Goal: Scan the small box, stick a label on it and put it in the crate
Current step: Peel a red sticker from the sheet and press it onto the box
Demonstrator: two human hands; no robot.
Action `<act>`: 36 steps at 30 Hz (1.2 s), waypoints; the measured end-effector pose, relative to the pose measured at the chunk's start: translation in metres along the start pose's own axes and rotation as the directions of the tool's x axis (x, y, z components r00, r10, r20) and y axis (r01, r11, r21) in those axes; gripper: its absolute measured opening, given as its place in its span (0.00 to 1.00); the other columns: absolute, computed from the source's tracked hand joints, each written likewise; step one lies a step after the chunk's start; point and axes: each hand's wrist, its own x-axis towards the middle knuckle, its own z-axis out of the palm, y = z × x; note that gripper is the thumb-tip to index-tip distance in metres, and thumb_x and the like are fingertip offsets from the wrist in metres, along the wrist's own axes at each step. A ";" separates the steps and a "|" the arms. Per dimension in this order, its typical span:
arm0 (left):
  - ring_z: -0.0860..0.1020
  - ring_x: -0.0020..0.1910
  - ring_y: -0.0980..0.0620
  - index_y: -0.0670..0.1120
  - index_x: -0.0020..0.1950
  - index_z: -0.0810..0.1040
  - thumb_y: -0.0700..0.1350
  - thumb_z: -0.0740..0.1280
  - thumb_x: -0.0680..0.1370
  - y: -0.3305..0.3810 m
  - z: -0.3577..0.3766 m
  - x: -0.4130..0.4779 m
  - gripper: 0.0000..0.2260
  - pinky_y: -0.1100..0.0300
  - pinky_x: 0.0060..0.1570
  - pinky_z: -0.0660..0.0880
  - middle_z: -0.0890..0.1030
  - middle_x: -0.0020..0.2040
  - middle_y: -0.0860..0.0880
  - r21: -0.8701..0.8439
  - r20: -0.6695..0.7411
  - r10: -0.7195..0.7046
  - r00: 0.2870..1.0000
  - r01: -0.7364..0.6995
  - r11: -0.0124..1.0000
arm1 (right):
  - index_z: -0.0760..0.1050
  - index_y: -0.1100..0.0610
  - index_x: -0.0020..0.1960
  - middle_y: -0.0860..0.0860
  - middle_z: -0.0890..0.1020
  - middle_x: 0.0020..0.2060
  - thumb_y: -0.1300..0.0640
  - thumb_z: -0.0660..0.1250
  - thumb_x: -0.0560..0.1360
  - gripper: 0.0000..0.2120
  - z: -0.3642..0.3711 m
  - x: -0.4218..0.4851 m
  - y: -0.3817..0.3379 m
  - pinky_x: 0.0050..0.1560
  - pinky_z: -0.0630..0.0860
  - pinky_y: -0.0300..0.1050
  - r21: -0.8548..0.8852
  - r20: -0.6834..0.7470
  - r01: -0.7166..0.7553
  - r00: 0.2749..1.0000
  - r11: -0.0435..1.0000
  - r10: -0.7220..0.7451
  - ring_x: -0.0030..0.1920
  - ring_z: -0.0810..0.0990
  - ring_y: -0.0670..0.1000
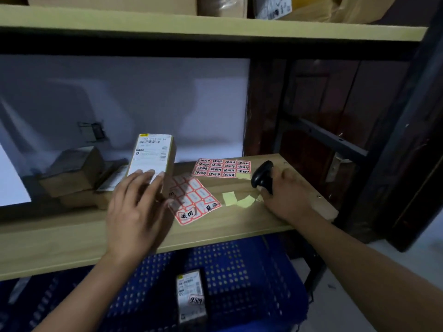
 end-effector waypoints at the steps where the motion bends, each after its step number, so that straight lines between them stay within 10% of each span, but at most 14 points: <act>1: 0.73 0.73 0.36 0.44 0.75 0.76 0.53 0.71 0.80 -0.001 -0.001 -0.001 0.25 0.40 0.72 0.72 0.77 0.71 0.39 0.001 0.003 -0.008 1.000 0.008 1.000 | 0.66 0.58 0.73 0.63 0.78 0.61 0.42 0.62 0.79 0.29 0.000 -0.001 0.000 0.55 0.76 0.56 -0.008 -0.036 0.004 0.999 1.000 -0.004 0.57 0.79 0.63; 10: 0.73 0.73 0.37 0.45 0.75 0.75 0.52 0.71 0.81 -0.007 -0.009 -0.006 0.24 0.39 0.72 0.72 0.77 0.71 0.41 0.039 -0.025 -0.038 0.999 0.039 0.998 | 0.79 0.57 0.59 0.57 0.81 0.50 0.49 0.68 0.79 0.14 -0.013 -0.005 -0.040 0.51 0.73 0.54 0.186 -0.315 0.241 0.933 0.952 -0.175 0.51 0.76 0.58; 15: 0.74 0.72 0.38 0.44 0.74 0.76 0.52 0.72 0.82 -0.004 -0.015 -0.014 0.23 0.40 0.72 0.73 0.78 0.70 0.41 0.040 -0.041 -0.059 0.997 0.061 0.997 | 0.86 0.54 0.56 0.41 0.80 0.39 0.57 0.70 0.78 0.09 -0.001 -0.002 -0.110 0.38 0.73 0.36 0.667 0.099 0.267 0.893 0.695 -0.438 0.36 0.79 0.37; 26: 0.73 0.73 0.39 0.44 0.74 0.77 0.50 0.74 0.81 -0.010 -0.027 -0.028 0.23 0.41 0.73 0.72 0.78 0.71 0.42 0.049 -0.046 -0.062 0.997 0.065 0.997 | 0.83 0.55 0.46 0.57 0.84 0.59 0.55 0.75 0.73 0.04 0.018 -0.006 -0.156 0.61 0.79 0.53 0.433 0.331 0.190 0.875 0.881 -0.352 0.61 0.82 0.58; 36: 0.74 0.73 0.39 0.45 0.73 0.77 0.53 0.73 0.82 -0.004 -0.019 -0.028 0.22 0.39 0.70 0.74 0.79 0.70 0.42 0.039 -0.032 -0.045 0.998 0.046 0.998 | 0.77 0.55 0.48 0.52 0.85 0.48 0.57 0.68 0.79 0.02 0.021 -0.009 -0.145 0.45 0.80 0.47 0.549 0.247 0.112 0.925 0.828 -0.289 0.52 0.85 0.57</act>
